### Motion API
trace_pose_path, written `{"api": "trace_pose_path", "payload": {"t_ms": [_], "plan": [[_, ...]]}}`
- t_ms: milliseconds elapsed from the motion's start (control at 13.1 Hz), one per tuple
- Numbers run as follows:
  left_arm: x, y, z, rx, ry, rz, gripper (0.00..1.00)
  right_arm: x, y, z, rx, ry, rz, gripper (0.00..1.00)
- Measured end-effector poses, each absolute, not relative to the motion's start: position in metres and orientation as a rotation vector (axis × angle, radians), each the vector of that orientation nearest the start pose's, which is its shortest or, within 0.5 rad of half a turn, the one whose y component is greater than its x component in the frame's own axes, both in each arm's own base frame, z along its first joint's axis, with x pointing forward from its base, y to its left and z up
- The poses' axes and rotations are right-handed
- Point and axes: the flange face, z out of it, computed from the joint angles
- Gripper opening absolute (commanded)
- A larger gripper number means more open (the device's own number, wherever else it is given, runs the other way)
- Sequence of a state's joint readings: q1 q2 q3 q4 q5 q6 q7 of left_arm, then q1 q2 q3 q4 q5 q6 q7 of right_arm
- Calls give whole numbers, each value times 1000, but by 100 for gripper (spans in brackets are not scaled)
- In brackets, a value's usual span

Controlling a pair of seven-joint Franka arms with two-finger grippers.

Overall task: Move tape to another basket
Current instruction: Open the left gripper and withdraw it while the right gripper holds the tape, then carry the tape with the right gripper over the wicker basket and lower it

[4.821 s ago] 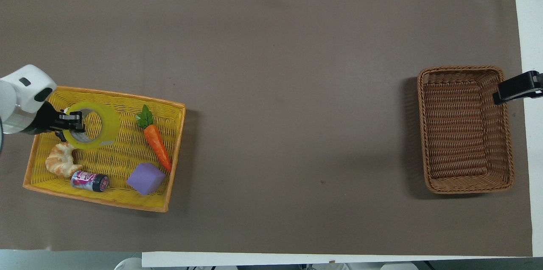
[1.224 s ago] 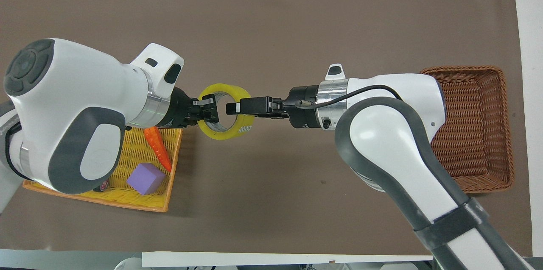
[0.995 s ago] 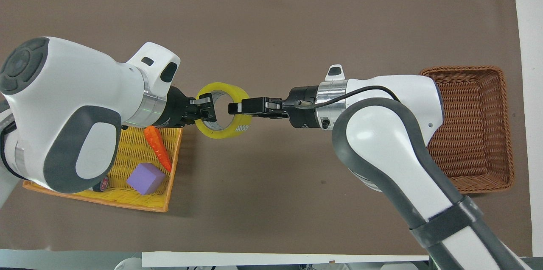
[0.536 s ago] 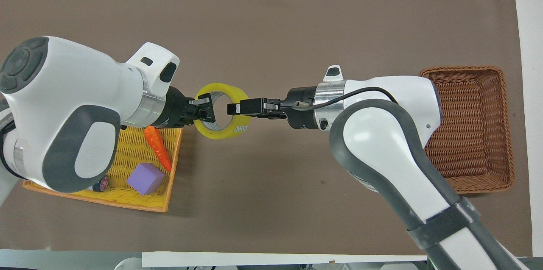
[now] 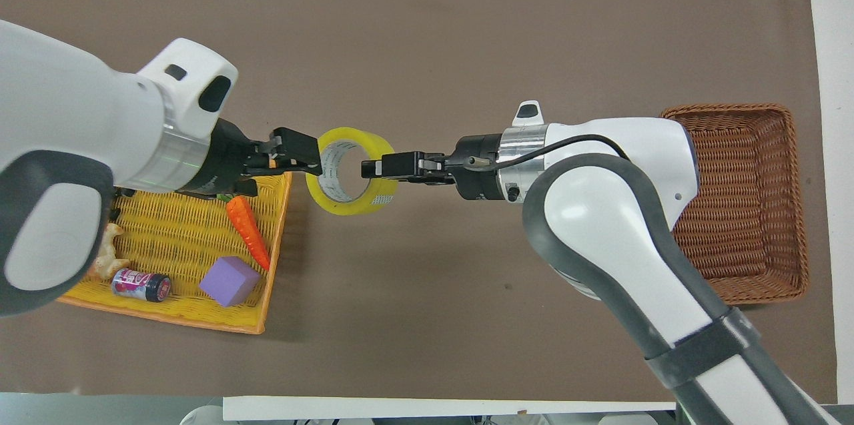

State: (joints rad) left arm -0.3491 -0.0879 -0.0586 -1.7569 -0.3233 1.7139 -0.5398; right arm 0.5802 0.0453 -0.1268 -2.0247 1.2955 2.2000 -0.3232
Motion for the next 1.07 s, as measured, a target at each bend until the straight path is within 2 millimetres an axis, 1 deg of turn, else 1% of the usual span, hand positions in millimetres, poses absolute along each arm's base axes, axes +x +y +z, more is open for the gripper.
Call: {"api": "trace_pose_path", "payload": {"t_ms": [77,153,306,383,459,536,612,689,765,918,995,1071], "plan": [[491,-215,610,-3401,-303,153,99,518,272,460,-2088,-18,-39,0],[500,-185,613,-3375,-285,123,99,525,255,459,-2105,-25,-29,0],[519,-116,608,-3353,-256,100,99,537,212,457,-2130,-36,-13,0],[525,-77,604,-3341,-245,92,100,543,184,456,-2140,-39,-9,0],[529,-38,601,-3301,-237,81,100,549,149,454,-2151,-31,1,0],[530,-13,600,-3241,-230,70,100,552,110,452,-2168,-22,12,0],[530,-2,599,-3197,-226,63,100,553,68,450,-2192,-21,10,0],[530,0,599,-3174,-220,60,100,551,21,449,-2213,-29,-3,0],[530,-1,599,-3165,-213,59,100,546,-25,450,-2221,-30,-11,0],[530,-1,599,-3156,-208,54,100,527,-112,448,-2209,-11,1,0],[530,-1,599,-3154,-208,51,100,516,-151,440,-2221,-23,-1,0],[530,-1,599,-3153,-208,51,100,505,-183,427,-2234,-34,-4,0]]}}
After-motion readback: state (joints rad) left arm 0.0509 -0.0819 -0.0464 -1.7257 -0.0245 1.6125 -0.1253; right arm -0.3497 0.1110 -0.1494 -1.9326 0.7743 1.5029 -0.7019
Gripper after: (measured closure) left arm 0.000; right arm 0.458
